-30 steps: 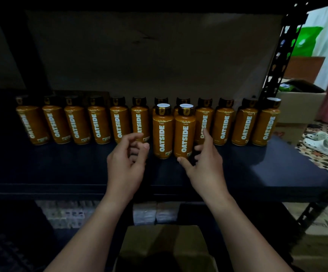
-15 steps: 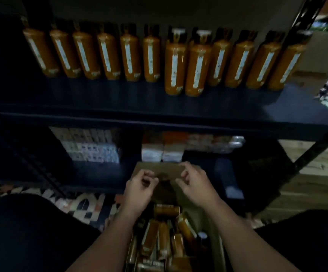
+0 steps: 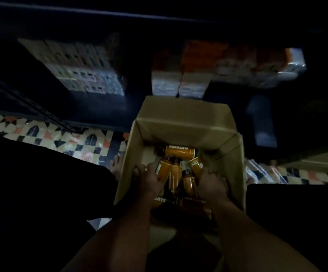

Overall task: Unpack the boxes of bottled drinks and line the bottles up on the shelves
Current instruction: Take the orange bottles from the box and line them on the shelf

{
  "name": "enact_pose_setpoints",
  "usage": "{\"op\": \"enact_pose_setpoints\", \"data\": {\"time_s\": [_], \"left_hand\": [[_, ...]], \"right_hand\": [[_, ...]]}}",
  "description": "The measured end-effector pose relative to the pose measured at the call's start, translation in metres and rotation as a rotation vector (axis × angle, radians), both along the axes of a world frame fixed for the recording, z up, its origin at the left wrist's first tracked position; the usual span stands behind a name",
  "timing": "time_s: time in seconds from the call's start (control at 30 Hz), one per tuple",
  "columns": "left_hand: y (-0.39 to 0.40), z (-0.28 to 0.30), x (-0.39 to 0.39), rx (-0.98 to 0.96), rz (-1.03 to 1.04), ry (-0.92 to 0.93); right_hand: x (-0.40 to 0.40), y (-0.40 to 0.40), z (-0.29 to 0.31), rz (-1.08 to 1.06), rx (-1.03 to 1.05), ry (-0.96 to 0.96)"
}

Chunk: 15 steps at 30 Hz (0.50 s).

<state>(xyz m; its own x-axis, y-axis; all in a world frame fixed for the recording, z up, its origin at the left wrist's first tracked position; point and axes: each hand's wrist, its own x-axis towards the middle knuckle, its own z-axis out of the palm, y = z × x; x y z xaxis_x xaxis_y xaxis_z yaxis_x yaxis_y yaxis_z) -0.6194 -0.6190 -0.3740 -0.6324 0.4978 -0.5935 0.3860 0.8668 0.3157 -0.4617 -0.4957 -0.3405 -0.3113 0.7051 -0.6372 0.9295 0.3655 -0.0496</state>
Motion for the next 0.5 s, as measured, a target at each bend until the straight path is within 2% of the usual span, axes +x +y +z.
{"op": "enact_pose_setpoints", "data": {"time_s": [0.13,0.27,0.5], "left_hand": [[0.020,-0.011,-0.002,0.058,-0.105,0.085],[0.036,-0.029,0.002,0.099,0.000,-0.087],[0.040,-0.045,0.003,0.135,0.063,-0.103]], "right_hand": [[-0.008,0.021,-0.016,-0.125,-0.138,0.002],[-0.011,0.040,-0.030,-0.158,-0.187,0.007],[-0.016,0.049,-0.043,-0.184,-0.151,0.042]]}}
